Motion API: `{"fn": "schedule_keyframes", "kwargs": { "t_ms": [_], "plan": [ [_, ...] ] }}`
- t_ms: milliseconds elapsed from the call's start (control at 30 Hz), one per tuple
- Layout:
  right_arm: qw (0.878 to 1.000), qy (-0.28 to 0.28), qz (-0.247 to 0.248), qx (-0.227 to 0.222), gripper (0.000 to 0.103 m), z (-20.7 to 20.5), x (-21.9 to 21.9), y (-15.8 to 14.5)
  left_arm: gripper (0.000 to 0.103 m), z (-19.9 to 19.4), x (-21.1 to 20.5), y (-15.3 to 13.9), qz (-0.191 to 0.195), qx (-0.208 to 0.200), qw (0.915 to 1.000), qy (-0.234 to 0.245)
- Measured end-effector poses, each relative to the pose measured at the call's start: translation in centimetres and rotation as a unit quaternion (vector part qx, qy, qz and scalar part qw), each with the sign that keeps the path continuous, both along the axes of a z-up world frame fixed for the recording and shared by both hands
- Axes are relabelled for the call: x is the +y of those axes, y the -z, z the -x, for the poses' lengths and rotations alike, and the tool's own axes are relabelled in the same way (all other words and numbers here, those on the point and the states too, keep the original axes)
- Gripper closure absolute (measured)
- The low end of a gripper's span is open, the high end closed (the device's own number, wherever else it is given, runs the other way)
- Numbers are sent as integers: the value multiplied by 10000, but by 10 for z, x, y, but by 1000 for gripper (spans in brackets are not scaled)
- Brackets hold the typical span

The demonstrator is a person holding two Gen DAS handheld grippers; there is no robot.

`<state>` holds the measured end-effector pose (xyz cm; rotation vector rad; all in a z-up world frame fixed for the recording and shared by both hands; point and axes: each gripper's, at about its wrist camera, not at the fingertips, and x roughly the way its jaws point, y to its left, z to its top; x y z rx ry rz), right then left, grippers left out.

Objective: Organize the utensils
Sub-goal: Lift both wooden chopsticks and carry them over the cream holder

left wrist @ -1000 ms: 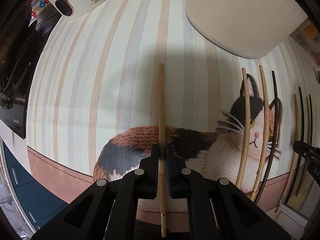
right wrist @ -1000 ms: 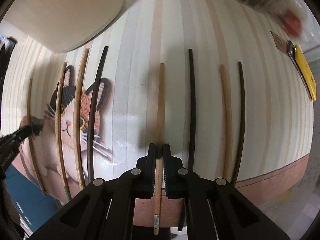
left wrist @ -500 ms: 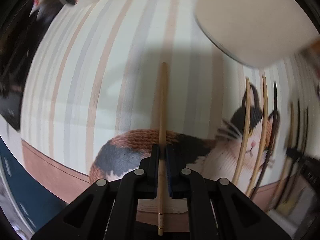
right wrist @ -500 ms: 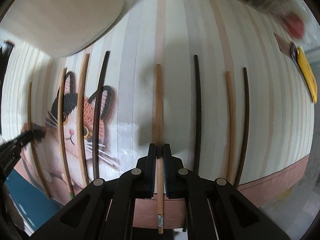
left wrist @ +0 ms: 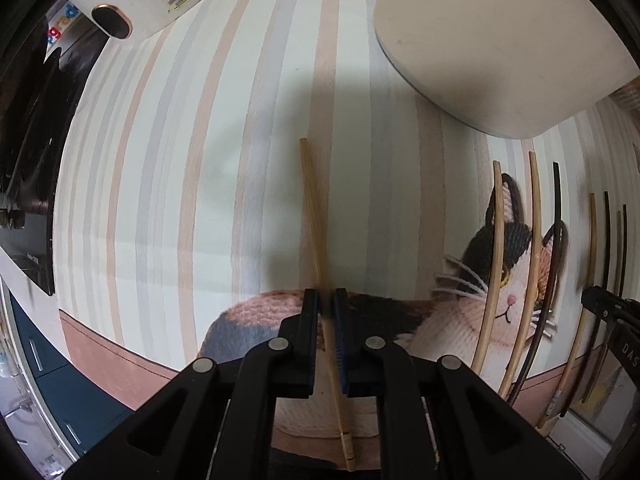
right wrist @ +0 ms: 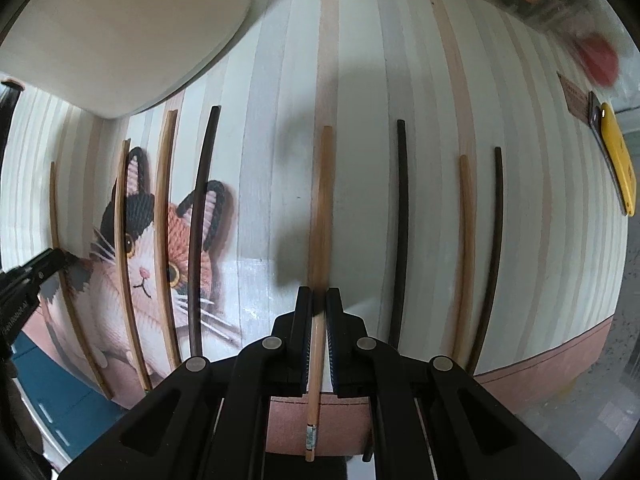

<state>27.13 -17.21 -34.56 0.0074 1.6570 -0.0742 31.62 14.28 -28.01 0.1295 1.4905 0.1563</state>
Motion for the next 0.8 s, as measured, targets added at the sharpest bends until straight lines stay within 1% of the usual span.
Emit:
{"fn": "schedule_keyframes", "kwargs": {
  "t_ms": [133,233,267,400,600,800],
  "plan": [
    [9999,-105,73,-93,94,1,6,2,98,-1,-8,-1,-51,-72,9999,74],
    [9997,-132,129,-179,96,1,7,2,99,2,-11,-2,-102,-210,9997,83],
    [9997,-119,131,-193,96,0,7,2,99,9,-20,1,-122,-241,9996,77],
    [9995,-29,64,-319,96,4,3,-1,99,22,-21,3,-79,-244,9997,55],
    [9984,7,-82,-561,96,23,-7,-18,99,46,-17,-12,-38,-431,9990,81],
    [9962,100,-292,-809,96,34,-14,-39,99,63,-15,-40,113,-673,9976,86]
  ]
}}
